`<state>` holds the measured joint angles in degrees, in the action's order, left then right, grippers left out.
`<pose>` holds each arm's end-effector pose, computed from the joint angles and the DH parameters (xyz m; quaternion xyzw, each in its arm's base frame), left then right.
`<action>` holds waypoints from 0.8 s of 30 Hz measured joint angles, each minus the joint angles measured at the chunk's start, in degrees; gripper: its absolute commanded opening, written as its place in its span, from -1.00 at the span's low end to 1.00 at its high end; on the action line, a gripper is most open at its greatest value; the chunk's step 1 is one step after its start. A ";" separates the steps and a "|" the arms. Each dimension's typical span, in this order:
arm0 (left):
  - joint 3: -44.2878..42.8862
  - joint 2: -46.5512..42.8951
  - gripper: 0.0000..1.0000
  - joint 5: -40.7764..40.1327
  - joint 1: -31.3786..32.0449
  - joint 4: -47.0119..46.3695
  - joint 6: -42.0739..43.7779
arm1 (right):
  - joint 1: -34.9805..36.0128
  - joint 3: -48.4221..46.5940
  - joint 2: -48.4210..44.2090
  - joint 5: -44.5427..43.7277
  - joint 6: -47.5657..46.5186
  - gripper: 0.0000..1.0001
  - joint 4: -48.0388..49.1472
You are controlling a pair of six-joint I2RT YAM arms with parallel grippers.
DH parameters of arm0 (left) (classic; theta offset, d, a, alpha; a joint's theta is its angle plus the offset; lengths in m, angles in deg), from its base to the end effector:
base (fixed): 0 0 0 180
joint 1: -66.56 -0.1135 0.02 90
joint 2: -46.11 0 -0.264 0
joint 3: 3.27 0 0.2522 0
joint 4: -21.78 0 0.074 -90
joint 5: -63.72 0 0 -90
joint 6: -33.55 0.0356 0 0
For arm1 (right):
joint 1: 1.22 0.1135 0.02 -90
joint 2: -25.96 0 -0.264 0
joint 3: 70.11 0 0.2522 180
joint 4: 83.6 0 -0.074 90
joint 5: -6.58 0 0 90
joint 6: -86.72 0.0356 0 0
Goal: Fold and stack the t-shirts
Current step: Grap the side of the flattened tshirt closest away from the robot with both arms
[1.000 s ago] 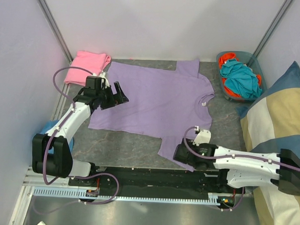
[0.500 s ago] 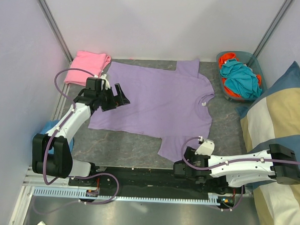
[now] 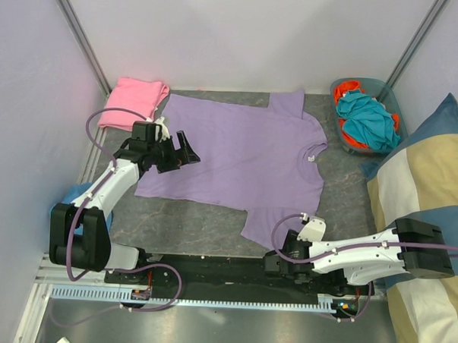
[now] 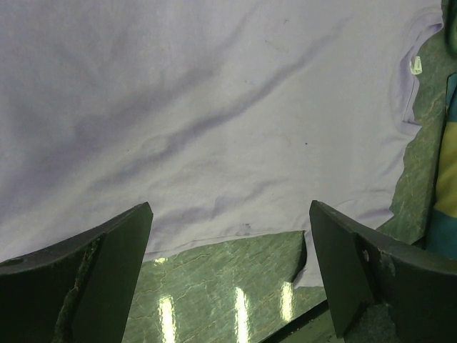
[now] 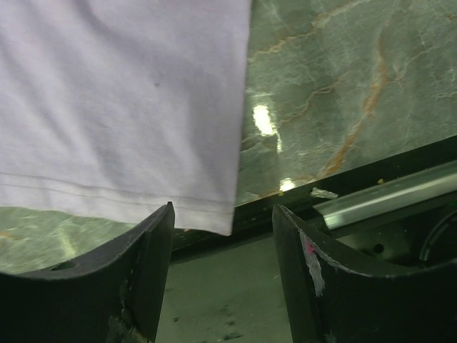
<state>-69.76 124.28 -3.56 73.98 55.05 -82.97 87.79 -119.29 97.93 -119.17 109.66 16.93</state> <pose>0.2843 -0.0509 0.2454 -0.0758 0.9056 -0.2836 0.3061 0.0234 0.1486 0.1663 0.1641 0.9325 -0.0417 0.3190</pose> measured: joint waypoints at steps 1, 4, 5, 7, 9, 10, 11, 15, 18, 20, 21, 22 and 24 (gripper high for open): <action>0.28 0.00 1.00 0.15 0.00 -0.07 -0.02 | 0.20 0.81 -0.13 0.28 0.02 0.28 0.44; 0.63 0.00 1.00 0.42 0.00 -0.11 -0.04 | 0.76 3.06 -0.44 1.42 0.04 0.25 1.51; 0.63 0.00 1.00 0.42 0.00 -0.22 -0.04 | 0.92 3.56 -0.44 1.64 0.07 0.24 1.88; 0.63 0.00 1.00 0.50 0.02 -0.46 -0.09 | 1.18 3.87 -0.46 1.55 0.26 0.23 2.19; 0.63 0.02 1.00 0.57 0.07 -0.52 -0.22 | 1.25 3.87 -0.46 1.46 0.28 0.22 2.32; 0.63 0.02 1.00 0.61 0.07 -0.57 -0.26 | 1.27 3.87 -0.46 1.44 0.28 0.22 2.32; 0.63 0.02 1.00 0.70 0.07 -0.66 -0.28 | 1.27 3.87 -0.44 1.44 0.28 0.21 2.34; 0.63 0.02 1.00 1.05 0.07 -0.87 -0.42 | 1.27 3.87 -0.44 1.44 0.39 0.20 2.47; 0.63 0.02 1.00 1.36 0.07 -0.96 -0.42 | 1.27 3.87 -0.44 1.44 0.42 0.12 2.49; 0.63 0.02 1.00 1.38 0.07 -1.03 -0.42 | 1.27 3.87 -0.44 1.44 0.44 0.01 2.64; 0.63 0.02 1.00 1.40 0.07 -1.09 -0.42 | 1.27 3.87 -0.44 1.42 0.48 -0.03 2.80; 0.63 0.02 1.00 1.38 0.07 -1.16 -0.42 | 1.27 3.87 -0.42 1.40 0.59 -0.08 2.97; 0.63 0.02 1.00 1.40 0.07 -1.22 -0.42 | 1.27 3.87 -0.35 1.33 0.83 -0.10 3.34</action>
<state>-69.12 124.31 -2.16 74.05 53.83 -83.39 89.06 -115.42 97.58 -117.83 110.49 20.27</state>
